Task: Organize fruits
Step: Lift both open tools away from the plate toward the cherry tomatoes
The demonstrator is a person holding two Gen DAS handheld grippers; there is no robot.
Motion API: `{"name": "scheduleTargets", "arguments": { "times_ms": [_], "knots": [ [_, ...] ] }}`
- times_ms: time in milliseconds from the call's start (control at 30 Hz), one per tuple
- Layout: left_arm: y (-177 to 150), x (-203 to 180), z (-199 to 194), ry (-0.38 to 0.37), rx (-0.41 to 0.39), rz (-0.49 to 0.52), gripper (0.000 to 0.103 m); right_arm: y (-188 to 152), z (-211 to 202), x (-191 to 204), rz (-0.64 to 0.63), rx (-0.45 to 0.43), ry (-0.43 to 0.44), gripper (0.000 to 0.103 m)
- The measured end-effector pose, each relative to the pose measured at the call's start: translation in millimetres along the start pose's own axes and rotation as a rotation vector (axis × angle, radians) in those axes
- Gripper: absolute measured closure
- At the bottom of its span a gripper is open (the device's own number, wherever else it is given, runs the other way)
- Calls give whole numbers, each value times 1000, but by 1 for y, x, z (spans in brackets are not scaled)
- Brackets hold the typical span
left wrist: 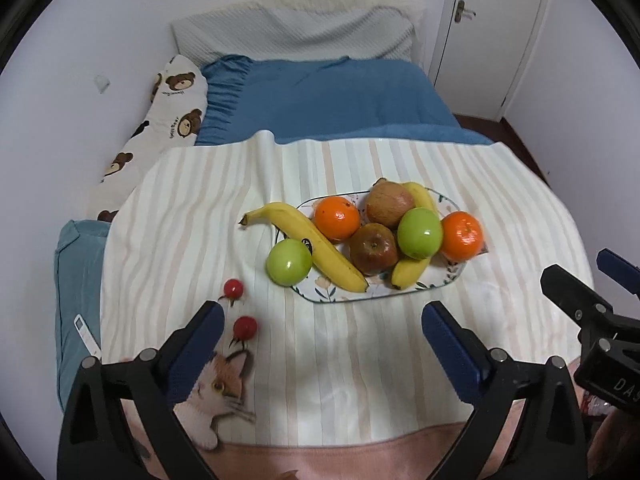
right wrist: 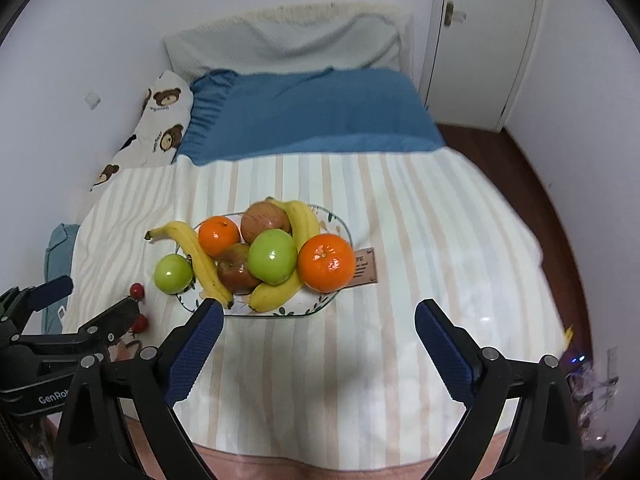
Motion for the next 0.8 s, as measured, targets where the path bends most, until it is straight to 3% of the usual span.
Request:
{"name": "scheduleTargets", "arguments": {
  "times_ms": [400,667,800],
  "knots": [
    [-27,8,-70,14,-88,-12,2,-27,-90,19,1,-101,25,4],
    [-27,20,-70,13,-78,-35,2,-36,-94,21,53,-99,69,4],
    [-20,53,-49,86,-68,-48,2,-40,-74,31,94,-80,139,4]
  ]
}}
Point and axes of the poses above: each gripper's, at about its wrist camera, not at the fingertips, and z roughly the way its jaws point, x to its left, y to its top, the point moved 5 cm from there along z, roughly the way its jaws point, and after that the axes turned 6 degrees about y, right-handed, at the moved point
